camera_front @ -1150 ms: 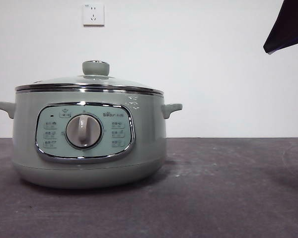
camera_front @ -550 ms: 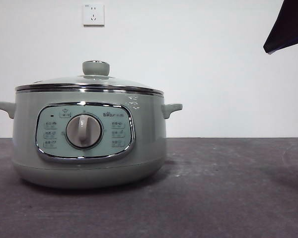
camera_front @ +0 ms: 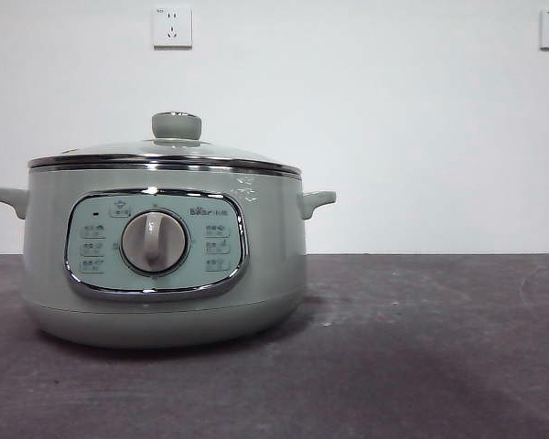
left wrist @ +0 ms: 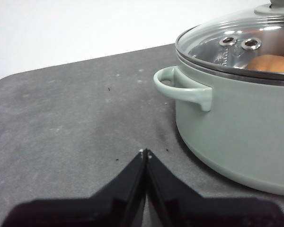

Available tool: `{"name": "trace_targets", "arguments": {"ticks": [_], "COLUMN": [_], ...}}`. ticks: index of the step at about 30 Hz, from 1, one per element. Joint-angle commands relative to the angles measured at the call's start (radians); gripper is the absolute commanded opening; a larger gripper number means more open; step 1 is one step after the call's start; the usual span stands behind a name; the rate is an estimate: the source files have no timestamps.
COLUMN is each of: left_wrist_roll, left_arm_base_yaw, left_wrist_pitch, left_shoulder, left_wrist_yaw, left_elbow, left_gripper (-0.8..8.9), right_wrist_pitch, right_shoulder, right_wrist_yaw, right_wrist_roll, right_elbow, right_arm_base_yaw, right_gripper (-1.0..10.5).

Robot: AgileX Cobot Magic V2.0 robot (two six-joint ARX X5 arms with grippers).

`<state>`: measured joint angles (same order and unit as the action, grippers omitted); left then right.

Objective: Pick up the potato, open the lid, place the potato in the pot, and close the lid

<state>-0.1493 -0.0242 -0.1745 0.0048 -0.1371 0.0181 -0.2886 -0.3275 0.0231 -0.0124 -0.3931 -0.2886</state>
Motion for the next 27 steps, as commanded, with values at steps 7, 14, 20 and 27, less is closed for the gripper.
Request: {"name": "trace_targets", "arguments": {"ticks": [7,14,20,27], "left_wrist_roll": [-0.005,-0.005,-0.005,-0.005], "left_arm_base_yaw": [-0.004,-0.004,-0.004,-0.004], "left_wrist_pitch": [0.002,0.002,0.002,0.002], "left_shoulder": [-0.003,-0.003,-0.003,-0.003], "left_wrist_yaw": [0.004,0.004,0.004,0.004], "left_elbow": [-0.015,-0.015,-0.015,-0.015], "left_gripper": [-0.03,-0.03,-0.03,-0.03], "right_wrist_pitch": [0.133,0.132,0.109,0.109], "right_shoulder": [0.268,0.327,0.327,0.323], "right_wrist_yaw": [-0.026,-0.027,-0.025,-0.021], "right_wrist_roll": [-0.016,0.0,0.037,0.071], "right_elbow": [0.281,0.357,0.387,0.387], "right_arm_base_yaw": [0.133,0.133,0.133,0.13], "right_gripper": [0.0,0.0,0.0,0.0]}}
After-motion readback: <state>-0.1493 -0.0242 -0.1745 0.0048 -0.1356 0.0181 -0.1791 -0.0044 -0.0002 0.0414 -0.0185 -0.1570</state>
